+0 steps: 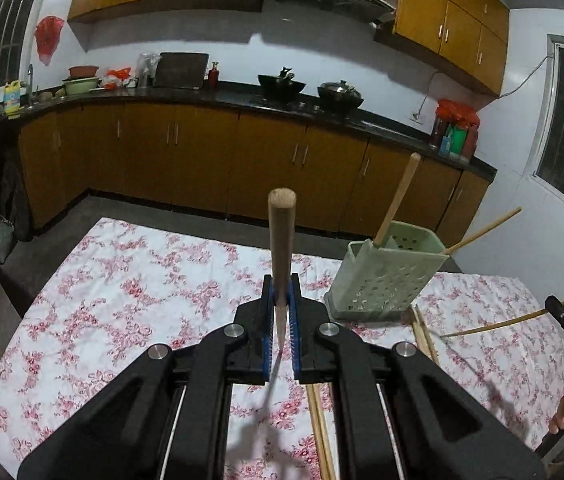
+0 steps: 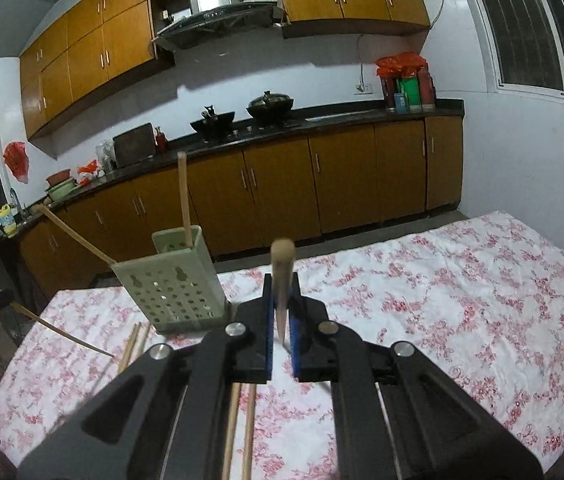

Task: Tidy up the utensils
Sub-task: 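Raise the left tool's chopstick upright into the holder while the right tool inserts its own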

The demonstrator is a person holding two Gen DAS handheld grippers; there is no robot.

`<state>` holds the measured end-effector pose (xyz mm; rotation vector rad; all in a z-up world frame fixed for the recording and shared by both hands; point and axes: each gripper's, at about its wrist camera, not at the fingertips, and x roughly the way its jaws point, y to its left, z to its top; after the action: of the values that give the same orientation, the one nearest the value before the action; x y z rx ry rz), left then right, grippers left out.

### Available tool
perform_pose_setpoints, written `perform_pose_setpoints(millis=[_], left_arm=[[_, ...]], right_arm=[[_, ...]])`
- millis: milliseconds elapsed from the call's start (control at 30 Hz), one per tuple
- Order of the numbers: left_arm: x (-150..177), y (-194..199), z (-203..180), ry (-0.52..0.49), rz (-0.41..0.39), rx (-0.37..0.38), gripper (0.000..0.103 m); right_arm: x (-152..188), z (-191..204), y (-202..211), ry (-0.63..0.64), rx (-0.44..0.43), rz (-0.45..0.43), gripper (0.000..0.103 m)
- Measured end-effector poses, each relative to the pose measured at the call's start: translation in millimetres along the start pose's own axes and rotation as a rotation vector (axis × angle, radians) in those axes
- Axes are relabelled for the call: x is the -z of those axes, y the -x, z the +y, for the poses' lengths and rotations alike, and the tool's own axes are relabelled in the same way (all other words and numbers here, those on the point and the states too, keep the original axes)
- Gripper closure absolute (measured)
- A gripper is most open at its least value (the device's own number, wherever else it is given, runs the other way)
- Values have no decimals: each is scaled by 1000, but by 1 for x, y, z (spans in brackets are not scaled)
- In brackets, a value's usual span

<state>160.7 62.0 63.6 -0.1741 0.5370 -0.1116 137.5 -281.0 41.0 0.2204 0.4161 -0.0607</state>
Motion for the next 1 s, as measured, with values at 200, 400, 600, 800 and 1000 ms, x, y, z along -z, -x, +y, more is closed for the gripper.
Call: perform_pose_setpoints(millis=[200,400,600,800,1000], left_arm=[[-26,24,-13,-18,-54,84,96],[-50,48,-41,-59,-149,152,96],[-65,49,-61,-64,-220,180,96],[-79,41,-67,-43,-274,185,96],[-92,24,-73,-32,-329,175,96]], right_arm=[[-43,14,31,-6,-106,-105,95],[-76,36,53,11,-188,-195,95],[-95,64,58,54,-212,-271,95],[-109,79,50,78,-206,-322,95],[-121,88,25,74,-202,-350,95]])
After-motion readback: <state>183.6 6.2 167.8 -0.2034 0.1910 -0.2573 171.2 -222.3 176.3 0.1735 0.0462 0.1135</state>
